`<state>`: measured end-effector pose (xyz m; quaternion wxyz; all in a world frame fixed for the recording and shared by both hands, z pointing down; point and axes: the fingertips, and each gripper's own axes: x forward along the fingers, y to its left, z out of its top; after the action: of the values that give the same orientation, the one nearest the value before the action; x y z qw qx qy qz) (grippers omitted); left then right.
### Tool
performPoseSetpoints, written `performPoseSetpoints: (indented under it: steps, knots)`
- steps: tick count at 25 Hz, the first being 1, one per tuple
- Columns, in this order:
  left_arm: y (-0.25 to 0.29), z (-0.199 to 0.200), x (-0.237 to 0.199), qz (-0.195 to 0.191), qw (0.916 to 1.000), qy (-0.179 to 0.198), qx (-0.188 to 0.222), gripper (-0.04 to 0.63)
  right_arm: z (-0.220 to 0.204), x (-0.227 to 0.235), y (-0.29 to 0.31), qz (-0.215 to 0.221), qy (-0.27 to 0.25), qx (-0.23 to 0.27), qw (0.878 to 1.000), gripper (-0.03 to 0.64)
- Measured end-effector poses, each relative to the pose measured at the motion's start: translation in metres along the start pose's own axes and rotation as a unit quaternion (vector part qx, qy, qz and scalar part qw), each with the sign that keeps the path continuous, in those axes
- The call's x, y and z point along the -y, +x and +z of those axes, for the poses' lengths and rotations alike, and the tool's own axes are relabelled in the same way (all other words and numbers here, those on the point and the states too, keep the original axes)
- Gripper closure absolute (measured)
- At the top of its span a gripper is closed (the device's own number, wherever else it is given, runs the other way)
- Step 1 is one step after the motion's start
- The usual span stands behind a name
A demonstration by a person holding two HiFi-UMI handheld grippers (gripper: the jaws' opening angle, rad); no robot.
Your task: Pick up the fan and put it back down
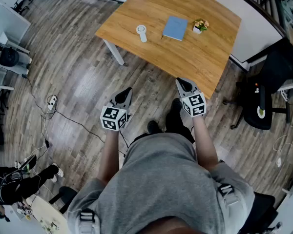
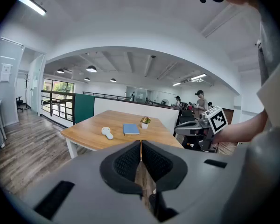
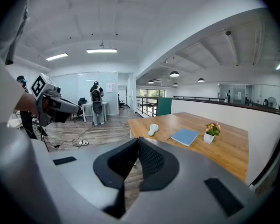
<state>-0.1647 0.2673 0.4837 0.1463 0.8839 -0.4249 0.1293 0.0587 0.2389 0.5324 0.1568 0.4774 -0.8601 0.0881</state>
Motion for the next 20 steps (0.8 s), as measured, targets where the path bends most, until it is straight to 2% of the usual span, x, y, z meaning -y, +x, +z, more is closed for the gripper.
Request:
performPoseSetpoints:
  steps: [16, 20]
  knots:
    - [-0.003, 0.006, 0.012, -0.012, 0.9998, 0.001, 0.016, 0.571, 0.0, 0.0, -0.011, -0.006, -0.008, 0.001, 1.0, 0.609]
    - [-0.004, 0.007, 0.014, -0.013, 0.9997, 0.004, 0.018, 0.571, 0.005, -0.006, -0.013, 0.003, -0.015, 0.014, 1.0, 0.562]
